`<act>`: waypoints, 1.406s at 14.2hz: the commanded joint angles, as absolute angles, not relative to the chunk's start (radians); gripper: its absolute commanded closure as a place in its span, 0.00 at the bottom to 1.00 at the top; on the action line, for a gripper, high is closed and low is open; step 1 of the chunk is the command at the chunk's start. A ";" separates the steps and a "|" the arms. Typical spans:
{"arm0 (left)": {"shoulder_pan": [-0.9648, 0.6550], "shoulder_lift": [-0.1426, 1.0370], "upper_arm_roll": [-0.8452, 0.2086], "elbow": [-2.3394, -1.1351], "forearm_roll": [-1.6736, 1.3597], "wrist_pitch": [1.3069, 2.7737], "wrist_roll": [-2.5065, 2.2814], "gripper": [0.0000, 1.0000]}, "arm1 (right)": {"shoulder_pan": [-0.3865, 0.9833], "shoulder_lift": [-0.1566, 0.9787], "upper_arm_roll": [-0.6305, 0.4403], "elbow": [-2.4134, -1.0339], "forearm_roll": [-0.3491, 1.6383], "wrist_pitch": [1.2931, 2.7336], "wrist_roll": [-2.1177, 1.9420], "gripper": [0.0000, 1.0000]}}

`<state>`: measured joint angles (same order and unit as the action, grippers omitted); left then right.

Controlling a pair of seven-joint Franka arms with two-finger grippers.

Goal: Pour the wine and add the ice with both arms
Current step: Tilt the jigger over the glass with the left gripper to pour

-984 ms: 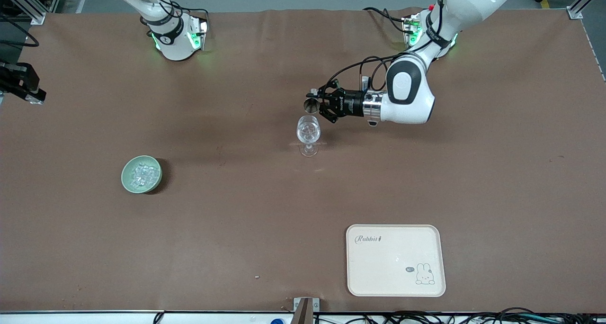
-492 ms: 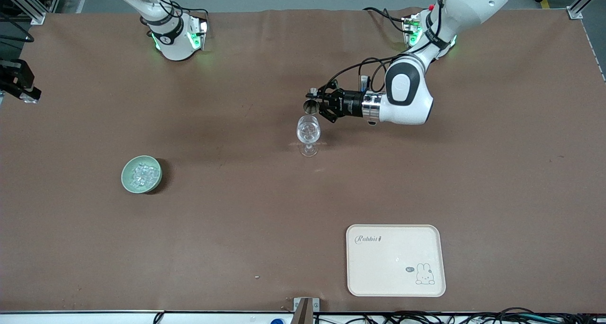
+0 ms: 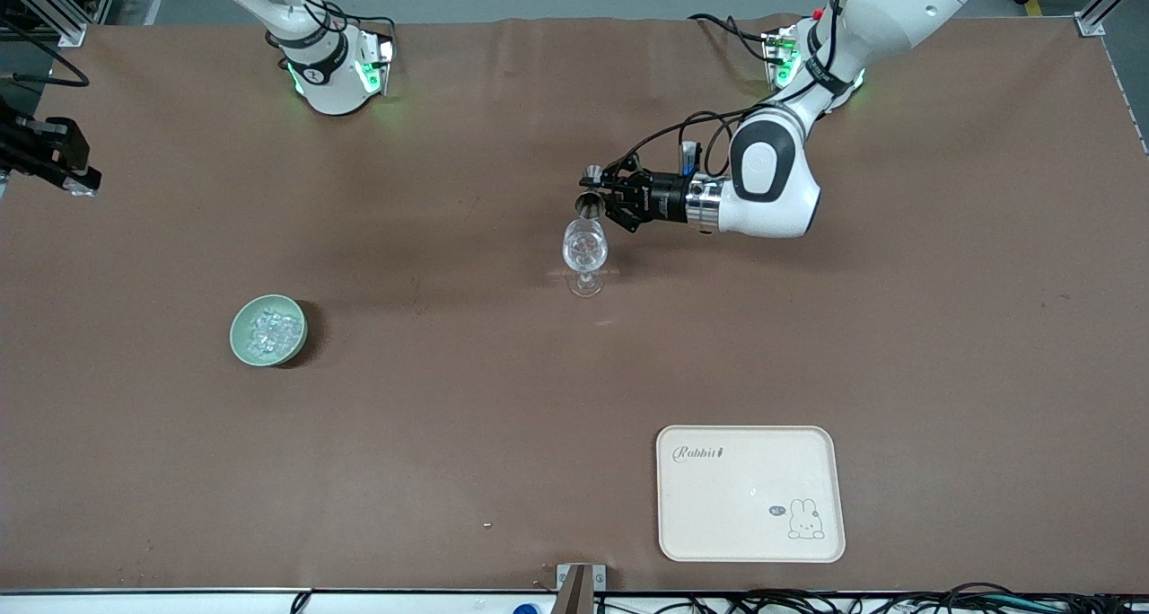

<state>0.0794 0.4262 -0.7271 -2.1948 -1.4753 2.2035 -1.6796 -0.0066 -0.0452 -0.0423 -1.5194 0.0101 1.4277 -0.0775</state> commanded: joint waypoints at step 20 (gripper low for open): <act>0.078 0.426 -0.735 -2.135 -1.486 2.217 -2.097 0.99 | 0.000 -0.063 -0.044 -1.552 -0.002 1.382 -0.074 0.97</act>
